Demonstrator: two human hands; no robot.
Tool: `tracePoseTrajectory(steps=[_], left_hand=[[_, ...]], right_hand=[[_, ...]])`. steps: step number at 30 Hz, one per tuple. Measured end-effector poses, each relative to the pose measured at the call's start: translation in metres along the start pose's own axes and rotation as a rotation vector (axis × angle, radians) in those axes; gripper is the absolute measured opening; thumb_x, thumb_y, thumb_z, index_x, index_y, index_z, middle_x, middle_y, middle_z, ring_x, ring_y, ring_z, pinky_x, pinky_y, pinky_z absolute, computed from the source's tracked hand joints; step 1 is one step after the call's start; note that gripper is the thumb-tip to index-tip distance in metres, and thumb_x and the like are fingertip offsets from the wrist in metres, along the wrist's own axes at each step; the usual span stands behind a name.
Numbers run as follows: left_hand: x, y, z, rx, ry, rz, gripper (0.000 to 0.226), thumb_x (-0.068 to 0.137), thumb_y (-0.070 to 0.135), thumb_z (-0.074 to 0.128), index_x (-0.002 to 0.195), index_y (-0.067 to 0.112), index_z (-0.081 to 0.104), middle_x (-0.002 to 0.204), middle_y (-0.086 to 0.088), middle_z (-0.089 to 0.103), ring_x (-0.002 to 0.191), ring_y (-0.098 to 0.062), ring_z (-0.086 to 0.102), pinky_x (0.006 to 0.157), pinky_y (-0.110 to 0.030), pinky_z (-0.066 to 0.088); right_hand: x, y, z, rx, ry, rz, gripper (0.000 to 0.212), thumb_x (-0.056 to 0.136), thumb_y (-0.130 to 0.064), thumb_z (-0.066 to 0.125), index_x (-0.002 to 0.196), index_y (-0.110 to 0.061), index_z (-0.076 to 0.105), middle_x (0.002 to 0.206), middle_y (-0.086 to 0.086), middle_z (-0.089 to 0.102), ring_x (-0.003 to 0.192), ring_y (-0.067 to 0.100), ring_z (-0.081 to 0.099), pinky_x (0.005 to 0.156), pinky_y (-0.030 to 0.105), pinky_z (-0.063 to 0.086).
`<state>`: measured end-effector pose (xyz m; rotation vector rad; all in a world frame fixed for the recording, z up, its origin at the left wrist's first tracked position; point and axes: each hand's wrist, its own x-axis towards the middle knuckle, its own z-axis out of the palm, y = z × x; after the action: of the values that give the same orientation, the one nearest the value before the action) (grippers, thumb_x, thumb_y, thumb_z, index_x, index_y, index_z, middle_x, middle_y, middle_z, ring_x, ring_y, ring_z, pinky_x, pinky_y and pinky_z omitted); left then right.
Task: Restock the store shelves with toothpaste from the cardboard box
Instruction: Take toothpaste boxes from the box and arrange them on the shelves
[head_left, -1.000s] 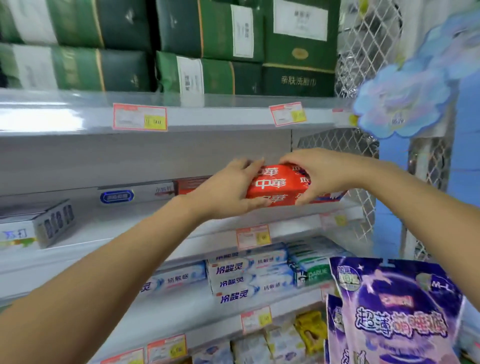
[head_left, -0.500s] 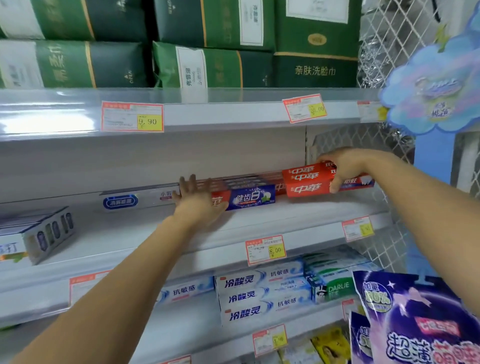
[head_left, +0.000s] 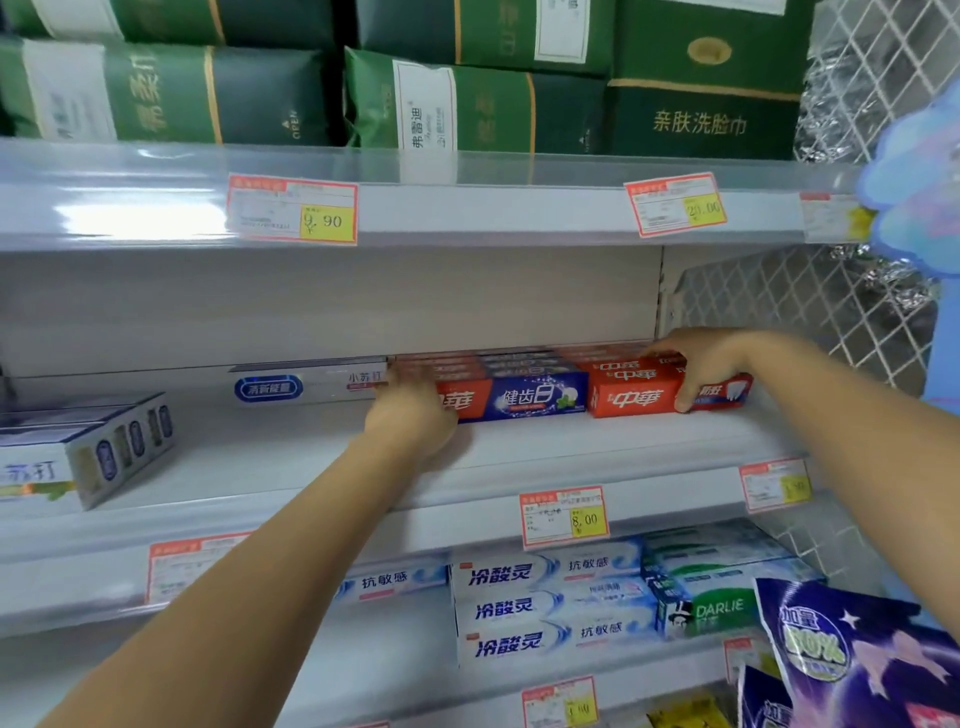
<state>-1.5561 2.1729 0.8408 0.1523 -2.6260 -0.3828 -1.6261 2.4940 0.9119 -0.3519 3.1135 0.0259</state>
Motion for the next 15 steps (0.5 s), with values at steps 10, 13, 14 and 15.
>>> tracePoseTrajectory(steps=[10, 13, 14, 15], left_hand=[[0.005, -0.002, 0.005, -0.011, 0.024, 0.043, 0.033, 0.084, 0.018, 0.054, 0.115, 0.011, 0.051, 0.123, -0.016, 0.05, 0.098, -0.033, 0.058, 0.082, -0.038, 0.051], [0.008, -0.005, 0.008, 0.007, 0.028, 0.056, 0.033, 0.084, 0.019, 0.055, 0.116, 0.011, 0.052, 0.123, -0.016, 0.052, 0.097, -0.033, 0.059, 0.084, -0.038, 0.051], [0.008, -0.005, 0.008, 0.008, 0.029, 0.06, 0.033, 0.084, 0.019, 0.055, 0.116, 0.012, 0.052, 0.124, -0.016, 0.052, 0.098, -0.033, 0.059, 0.084, -0.038, 0.051], [0.007, -0.006, 0.008, 0.009, 0.032, 0.061, 0.033, 0.084, 0.019, 0.055, 0.116, 0.012, 0.053, 0.124, -0.016, 0.052, 0.1, -0.033, 0.058, 0.085, -0.039, 0.051]], right_hand=[[0.005, -0.011, 0.01, -0.104, 0.089, 0.057, 0.082, 0.078, -0.015, 0.075, 0.147, -0.026, 0.031, 0.143, 0.006, 0.043, 0.124, 0.026, 0.046, 0.094, 0.031, 0.043], [0.0, -0.017, 0.018, -0.141, 0.109, 0.062, 0.08, 0.083, -0.016, 0.07, 0.149, -0.024, 0.026, 0.144, 0.008, 0.044, 0.124, 0.026, 0.047, 0.1, 0.033, 0.04], [-0.003, -0.019, 0.021, -0.137, 0.115, 0.058, 0.078, 0.085, -0.016, 0.068, 0.15, -0.024, 0.024, 0.144, 0.008, 0.043, 0.124, 0.027, 0.047, 0.101, 0.033, 0.039], [-0.006, -0.021, 0.024, -0.12, 0.126, 0.047, 0.075, 0.087, -0.017, 0.065, 0.149, -0.023, 0.025, 0.144, 0.009, 0.044, 0.124, 0.027, 0.047, 0.101, 0.034, 0.038]])
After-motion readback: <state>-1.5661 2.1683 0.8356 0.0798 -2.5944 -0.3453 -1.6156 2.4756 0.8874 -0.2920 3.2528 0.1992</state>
